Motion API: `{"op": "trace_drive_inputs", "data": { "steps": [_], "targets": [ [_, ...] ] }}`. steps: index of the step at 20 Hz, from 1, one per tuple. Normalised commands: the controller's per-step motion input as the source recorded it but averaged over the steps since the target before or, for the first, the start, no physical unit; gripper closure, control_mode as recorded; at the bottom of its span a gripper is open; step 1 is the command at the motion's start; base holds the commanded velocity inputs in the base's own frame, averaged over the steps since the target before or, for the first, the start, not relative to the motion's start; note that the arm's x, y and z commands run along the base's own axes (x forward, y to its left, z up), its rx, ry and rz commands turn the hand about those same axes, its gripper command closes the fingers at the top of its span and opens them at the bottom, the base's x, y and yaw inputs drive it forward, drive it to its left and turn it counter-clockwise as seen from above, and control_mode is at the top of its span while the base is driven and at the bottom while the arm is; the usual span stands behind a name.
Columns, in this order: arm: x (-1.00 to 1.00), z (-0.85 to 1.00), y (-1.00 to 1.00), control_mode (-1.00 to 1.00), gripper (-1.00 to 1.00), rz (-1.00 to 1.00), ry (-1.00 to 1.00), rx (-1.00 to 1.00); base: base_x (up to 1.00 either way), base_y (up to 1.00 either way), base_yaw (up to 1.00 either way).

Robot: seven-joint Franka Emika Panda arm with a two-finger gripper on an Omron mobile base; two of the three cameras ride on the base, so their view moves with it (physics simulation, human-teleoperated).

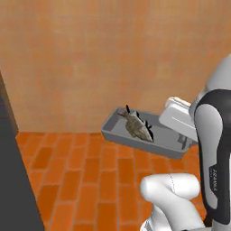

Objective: Take the meat container that has the fish and place it on the second highest rack of the freezer. Then take the vegetable container that has the broccoli and lemon and place it on the highest rack of the freezer.

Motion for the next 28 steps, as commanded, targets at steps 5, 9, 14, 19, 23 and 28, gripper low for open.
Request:
{"op": "trace_drive_inputs", "data": {
  "steps": [5, 9, 14, 19, 23, 28],
  "targets": [
    [0.0, 0.0, 0.0, 1.0, 1.0, 0.0, 0.0, 0.0, 0.45, 0.14, 0.87],
    [0.0, 0.0, 0.0, 1.0, 1.0, 0.0, 0.0, 0.0, 0.21, 0.08, 0.92],
    [0.0, 0.0, 0.0, 1.0, 1.0, 0.0, 0.0, 0.0, 0.27, 0.0, 0.89],
    [0.0, 0.0, 0.0, 1.0, 1.0, 0.0, 0.0, 0.0, 0.63, -0.03, 0.79],
    [0.0, 0.0, 0.0, 1.0, 1.0, 0.0, 0.0, 0.0, 0.98, -0.13, 0.62],
    [0.0, 0.0, 0.0, 1.0, 1.0, 0.0, 0.0, 0.0, 0.77, -0.01, 0.44]
  ]
}}
